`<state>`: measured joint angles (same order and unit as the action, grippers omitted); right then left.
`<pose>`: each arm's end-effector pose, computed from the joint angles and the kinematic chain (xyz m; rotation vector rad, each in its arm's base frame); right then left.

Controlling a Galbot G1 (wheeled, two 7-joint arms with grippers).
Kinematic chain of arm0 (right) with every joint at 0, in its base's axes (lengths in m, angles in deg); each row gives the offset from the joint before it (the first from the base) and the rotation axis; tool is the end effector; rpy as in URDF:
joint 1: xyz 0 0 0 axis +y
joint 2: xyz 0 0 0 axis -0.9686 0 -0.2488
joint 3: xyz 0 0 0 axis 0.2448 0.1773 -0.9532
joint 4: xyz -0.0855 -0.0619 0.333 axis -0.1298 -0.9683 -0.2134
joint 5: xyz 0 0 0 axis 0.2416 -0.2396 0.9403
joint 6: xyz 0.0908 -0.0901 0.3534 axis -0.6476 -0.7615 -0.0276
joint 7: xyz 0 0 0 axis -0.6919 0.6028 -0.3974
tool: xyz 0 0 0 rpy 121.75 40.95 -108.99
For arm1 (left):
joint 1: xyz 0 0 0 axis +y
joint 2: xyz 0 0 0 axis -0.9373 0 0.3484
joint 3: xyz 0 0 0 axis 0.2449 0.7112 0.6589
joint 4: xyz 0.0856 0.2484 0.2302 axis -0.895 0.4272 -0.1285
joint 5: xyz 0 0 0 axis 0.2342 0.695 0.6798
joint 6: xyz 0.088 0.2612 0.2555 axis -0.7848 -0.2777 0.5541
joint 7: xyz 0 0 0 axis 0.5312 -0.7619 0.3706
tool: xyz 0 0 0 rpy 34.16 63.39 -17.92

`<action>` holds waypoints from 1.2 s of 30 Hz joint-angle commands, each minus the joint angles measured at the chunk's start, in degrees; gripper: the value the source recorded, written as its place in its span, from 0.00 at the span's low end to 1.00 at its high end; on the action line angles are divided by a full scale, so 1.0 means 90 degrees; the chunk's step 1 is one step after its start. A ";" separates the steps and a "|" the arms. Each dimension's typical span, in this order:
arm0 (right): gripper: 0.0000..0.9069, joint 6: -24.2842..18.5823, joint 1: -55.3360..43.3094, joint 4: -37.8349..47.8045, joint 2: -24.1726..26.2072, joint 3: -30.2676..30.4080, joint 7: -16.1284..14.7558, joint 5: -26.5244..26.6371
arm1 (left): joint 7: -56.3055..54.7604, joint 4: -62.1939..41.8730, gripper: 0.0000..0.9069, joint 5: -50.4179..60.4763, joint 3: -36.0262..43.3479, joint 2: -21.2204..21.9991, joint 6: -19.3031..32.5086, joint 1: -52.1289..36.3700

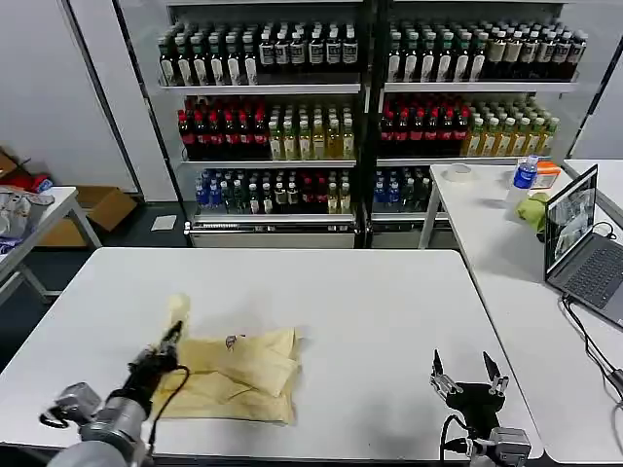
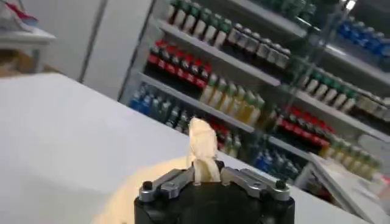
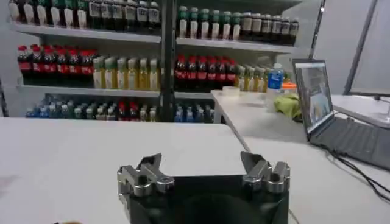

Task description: Fold and organize the clothes.

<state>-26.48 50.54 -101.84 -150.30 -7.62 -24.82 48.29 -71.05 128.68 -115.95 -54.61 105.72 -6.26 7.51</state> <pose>0.1696 -0.0229 -0.2537 -0.1732 -2.8859 0.1133 0.2170 0.0689 -0.2307 -0.0611 -2.7699 0.6407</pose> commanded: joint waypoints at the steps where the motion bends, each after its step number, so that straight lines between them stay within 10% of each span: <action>1: 1.00 -0.0006 0.0022 -0.0013 -0.0018 0.0020 0.0003 -0.0017 | -0.0083 -0.0130 0.02 0.0625 0.1254 0.0255 -0.0006 -0.0280; 15: 1.00 0.0009 0.0019 -0.0035 -0.0047 0.0075 0.0015 -0.0045 | -0.0174 -0.0647 0.03 0.1310 0.2150 0.0651 0.0026 -0.0729; 17: 1.00 0.0012 0.0023 -0.0041 -0.0048 0.0069 0.0014 -0.0045 | -0.0096 -0.0616 0.37 0.1402 0.2265 0.0645 0.0009 -0.0713; 18: 1.00 0.0011 0.0022 -0.0039 -0.0047 0.0068 0.0014 -0.0045 | -0.0033 -0.0597 0.92 0.1434 0.2286 0.0625 0.0005 -0.0693; 19: 1.00 0.0012 0.0023 -0.0038 -0.0048 0.0068 0.0014 -0.0046 | 0.0071 -0.0555 1.00 0.1501 0.2336 0.0596 0.0014 -0.0651; 36: 1.00 0.0022 -0.0093 0.0036 -0.0123 0.0204 0.0004 -0.0095 | 0.0490 0.0016 1.00 0.0985 0.1586 0.0369 0.0300 -0.0337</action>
<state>-26.34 49.79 -101.66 -151.36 -5.89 -24.74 47.37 -67.88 126.01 -104.84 -35.62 111.02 -4.13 2.19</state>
